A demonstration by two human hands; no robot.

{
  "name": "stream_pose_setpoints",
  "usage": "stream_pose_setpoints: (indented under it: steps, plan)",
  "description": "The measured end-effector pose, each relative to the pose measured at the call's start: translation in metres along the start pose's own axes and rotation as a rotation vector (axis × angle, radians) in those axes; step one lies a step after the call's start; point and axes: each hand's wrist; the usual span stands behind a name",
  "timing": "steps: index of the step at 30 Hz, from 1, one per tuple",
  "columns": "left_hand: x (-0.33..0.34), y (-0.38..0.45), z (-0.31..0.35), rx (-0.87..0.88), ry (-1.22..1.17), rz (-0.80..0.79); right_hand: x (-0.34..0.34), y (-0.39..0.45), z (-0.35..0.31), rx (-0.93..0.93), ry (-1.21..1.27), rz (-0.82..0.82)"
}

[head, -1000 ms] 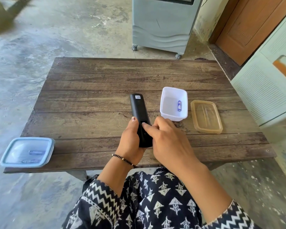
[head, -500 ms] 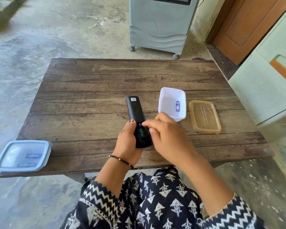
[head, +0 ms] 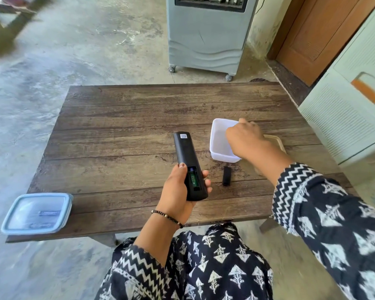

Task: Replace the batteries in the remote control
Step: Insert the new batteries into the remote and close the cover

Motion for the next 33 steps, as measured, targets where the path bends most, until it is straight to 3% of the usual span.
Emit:
stream_pose_setpoints:
  steps: [4, 10, 19, 21, 24, 26, 29, 33]
  plan:
    - [0.006, 0.001, -0.001, -0.002, 0.016, -0.014, 0.007, 0.009, -0.001, -0.01, -0.083, -0.025]
    - [0.001, -0.002, -0.002, -0.012, 0.02, -0.026, 0.014, 0.016, -0.001, -0.032, -0.054, 0.066]
    - [-0.006, -0.003, 0.0, -0.022, -0.032, 0.006, 0.02, -0.011, 0.005, 0.074, 0.797, 0.521]
    - [-0.006, -0.003, 0.0, -0.019, -0.038, 0.007, 0.017, -0.031, -0.003, 0.109, 1.072, 0.56]
    - [-0.006, -0.003, 0.001, -0.008, -0.042, 0.005, 0.01, -0.062, -0.019, 0.066, 1.869, 0.243]
    - [-0.005, -0.004, 0.001, -0.007, -0.039, 0.009, 0.009, -0.076, -0.025, -0.015, 2.217, 0.027]
    - [-0.005, -0.005, 0.002, -0.017, -0.024, 0.02, 0.008, -0.088, -0.032, -0.067, 2.42, -0.122]
    - [-0.005, -0.008, 0.002, -0.01, -0.006, 0.028, 0.008, -0.094, -0.037, -0.082, 2.492, -0.15]
Point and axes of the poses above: each hand's wrist, its own y-axis towards the middle knuckle, its own x-axis out of the palm, z = x × y, and after that the axes turned 3 degrees about -x, right-handed
